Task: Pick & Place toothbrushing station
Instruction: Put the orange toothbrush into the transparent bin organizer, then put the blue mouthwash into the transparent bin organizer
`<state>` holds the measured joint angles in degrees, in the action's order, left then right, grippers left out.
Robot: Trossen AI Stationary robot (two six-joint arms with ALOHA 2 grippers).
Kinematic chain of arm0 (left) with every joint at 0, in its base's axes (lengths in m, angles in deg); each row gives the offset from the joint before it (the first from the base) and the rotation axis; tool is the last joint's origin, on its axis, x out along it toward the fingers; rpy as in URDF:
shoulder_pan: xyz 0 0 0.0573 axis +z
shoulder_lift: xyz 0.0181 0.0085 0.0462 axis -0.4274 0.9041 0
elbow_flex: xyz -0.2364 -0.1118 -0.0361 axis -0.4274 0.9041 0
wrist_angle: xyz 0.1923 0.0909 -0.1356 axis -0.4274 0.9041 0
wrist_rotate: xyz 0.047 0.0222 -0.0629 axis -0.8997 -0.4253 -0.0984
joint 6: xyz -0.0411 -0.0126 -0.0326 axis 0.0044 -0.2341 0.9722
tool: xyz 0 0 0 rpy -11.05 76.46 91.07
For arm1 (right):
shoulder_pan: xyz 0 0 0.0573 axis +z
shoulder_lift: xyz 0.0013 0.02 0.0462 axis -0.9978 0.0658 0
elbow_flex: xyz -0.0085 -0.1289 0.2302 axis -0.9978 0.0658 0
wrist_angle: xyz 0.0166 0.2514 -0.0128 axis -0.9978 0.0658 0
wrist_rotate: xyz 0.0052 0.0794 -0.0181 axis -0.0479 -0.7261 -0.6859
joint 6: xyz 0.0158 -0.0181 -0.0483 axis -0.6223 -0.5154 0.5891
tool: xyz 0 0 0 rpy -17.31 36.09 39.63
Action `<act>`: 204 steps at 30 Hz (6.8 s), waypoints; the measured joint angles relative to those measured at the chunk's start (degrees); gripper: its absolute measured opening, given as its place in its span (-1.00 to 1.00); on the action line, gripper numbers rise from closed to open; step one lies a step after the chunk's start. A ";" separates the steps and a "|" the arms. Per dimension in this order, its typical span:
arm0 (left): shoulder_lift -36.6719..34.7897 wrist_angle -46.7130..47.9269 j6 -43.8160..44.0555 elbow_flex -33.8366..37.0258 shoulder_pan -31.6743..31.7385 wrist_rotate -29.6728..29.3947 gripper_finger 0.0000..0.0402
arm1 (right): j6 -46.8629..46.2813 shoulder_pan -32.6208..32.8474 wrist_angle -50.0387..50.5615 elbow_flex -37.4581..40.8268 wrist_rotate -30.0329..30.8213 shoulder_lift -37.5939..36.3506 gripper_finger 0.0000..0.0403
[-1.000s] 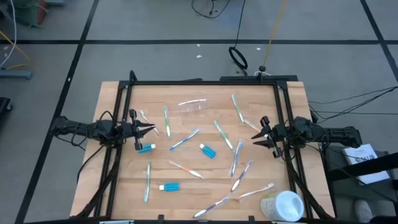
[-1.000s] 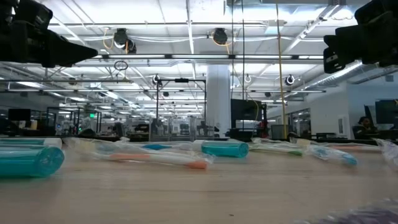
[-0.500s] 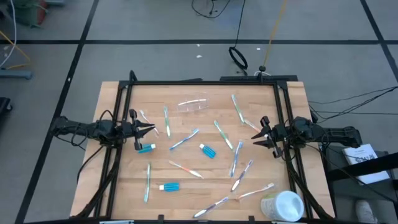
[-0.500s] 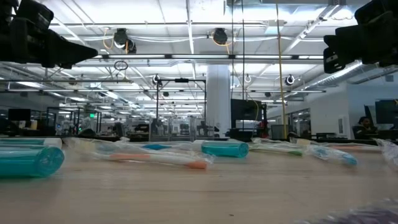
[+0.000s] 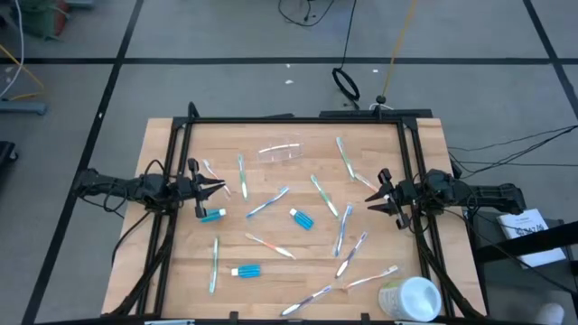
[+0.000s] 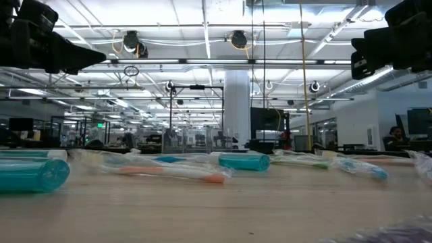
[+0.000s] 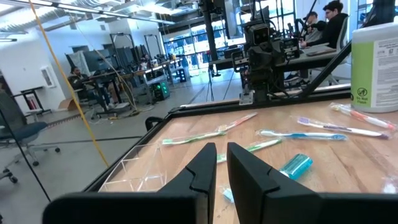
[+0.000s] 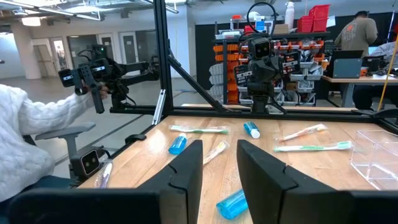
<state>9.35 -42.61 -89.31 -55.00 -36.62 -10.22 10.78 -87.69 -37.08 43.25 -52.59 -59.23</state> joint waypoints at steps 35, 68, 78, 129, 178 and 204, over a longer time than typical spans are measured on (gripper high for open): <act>18.12 -7.65 17.79 -7.03 12.37 -3.19 -0.03 | 13.27 -0.04 -19.91 0.00 28.82 0.11 -0.55; 60.78 43.89 114.30 -23.10 23.38 -11.26 -0.22 | 21.01 -0.08 -31.78 0.00 42.34 4.23 -0.55; 71.06 40.13 114.04 -23.06 31.84 -8.25 -0.22 | 21.01 -0.08 -31.68 0.00 42.35 4.24 -0.55; 73.57 -52.88 13.62 -27.85 27.20 -12.58 -0.97 | 12.33 -0.06 -23.56 -0.02 42.12 4.27 -0.55; 105.02 -61.32 20.19 -36.00 30.35 -14.33 -0.47 | 6.42 -0.01 -31.59 -0.07 27.09 4.33 -0.55; 65.42 0.26 28.46 -36.02 22.02 -11.34 -0.40 | 8.71 0.07 -34.49 -8.38 15.13 33.93 -0.55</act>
<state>74.77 -42.35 -60.85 -91.02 -14.60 -21.56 19.49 -87.62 -71.58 34.86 -37.47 -25.30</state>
